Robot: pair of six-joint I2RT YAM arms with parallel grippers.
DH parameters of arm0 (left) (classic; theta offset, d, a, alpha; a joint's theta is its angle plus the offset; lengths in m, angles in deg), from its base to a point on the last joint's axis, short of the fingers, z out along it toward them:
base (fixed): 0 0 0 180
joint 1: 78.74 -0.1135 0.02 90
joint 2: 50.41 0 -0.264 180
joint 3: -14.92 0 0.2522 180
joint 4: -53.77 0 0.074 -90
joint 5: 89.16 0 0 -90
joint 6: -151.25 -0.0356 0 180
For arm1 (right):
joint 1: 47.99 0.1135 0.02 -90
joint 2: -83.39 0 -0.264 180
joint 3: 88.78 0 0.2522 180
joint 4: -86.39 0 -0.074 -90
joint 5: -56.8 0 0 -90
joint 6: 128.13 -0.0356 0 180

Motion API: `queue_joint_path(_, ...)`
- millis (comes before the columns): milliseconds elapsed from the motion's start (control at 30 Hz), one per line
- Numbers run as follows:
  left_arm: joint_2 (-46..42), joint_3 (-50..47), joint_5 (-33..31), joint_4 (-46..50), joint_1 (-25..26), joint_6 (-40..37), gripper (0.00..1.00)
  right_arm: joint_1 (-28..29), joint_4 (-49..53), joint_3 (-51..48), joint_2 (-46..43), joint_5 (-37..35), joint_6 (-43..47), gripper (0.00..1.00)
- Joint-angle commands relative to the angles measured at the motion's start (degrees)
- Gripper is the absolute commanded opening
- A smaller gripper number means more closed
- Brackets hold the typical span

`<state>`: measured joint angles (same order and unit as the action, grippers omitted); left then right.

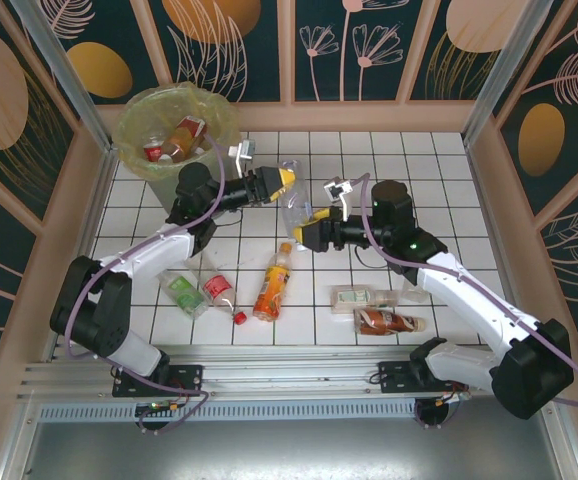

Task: Put the plastic bottles in the bin

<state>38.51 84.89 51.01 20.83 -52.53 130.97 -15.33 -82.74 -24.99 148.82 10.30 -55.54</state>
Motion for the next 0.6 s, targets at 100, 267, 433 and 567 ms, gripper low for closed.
queue_joint_path(100, -3.58, 8.99, -5.19, 22.22, -0.06, -16.55, 0.53, 0.57, -0.37, 1.06, -3.28, -1.58, 1.66, 0.92)
queue_joint_path(267, -3.83, 19.22, -11.03, 42.02, -3.42, -29.09, 0.53, 0.47, 1.36, 0.27, -6.72, -5.00, 2.03, 0.97)
queue_joint_path(433, -3.51, 29.77, -20.49, 56.58, -8.24, -39.56, 0.54, 0.34, 2.94, -1.40, -10.58, -10.81, 2.20, 0.97)
queue_joint_path(567, -2.15, 38.87, -31.82, 66.64, -9.57, -47.42, 0.55, 0.17, 4.87, -2.23, -12.86, -14.29, 2.81, 0.97)
